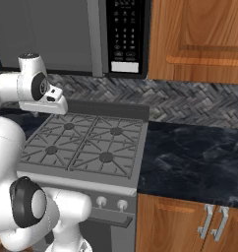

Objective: Place the pan on the rear left burner on the stove. Then place the tomato and the onion in the pan and turn on the rear left burner.

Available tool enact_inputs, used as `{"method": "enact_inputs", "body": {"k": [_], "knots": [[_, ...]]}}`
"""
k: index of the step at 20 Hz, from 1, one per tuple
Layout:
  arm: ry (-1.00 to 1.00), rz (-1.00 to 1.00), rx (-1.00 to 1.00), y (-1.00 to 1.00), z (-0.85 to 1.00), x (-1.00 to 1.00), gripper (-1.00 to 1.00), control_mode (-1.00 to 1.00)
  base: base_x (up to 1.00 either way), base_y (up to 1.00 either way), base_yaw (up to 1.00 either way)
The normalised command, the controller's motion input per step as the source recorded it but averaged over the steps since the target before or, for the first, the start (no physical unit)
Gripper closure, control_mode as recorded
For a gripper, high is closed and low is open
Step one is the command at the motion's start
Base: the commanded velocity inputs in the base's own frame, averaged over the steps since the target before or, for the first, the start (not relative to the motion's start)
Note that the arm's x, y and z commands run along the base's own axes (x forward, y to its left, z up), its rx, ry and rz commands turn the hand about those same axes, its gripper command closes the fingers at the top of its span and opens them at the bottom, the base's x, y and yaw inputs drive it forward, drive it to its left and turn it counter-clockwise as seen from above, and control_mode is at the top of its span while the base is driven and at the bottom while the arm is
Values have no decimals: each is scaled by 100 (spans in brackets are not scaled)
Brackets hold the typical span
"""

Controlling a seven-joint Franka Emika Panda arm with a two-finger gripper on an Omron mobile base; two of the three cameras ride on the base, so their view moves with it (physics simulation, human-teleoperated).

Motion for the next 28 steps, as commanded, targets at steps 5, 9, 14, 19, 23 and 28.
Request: {"method": "enact_inputs", "body": {"k": [5, 9, 14, 19, 23, 28], "knots": [[3, 0, 0, 46, 0, 0, -100, -100, 0, 0, 0], [4, 0, 0, 46, -1, 0, -100, -100, 0, 0, 0], [5, 0, 0, 43, -4, 0, -100, -100, 0, 0, 0], [3, 0, 0, 42, -4, 0, -100, -100, 0, 0, 0], [3, 0, 0, 45, -6, 0, -100, -100, 0, 0, 0], [4, 0, 0, 47, -11, 0, -100, -100, 0, 0, 0]]}}
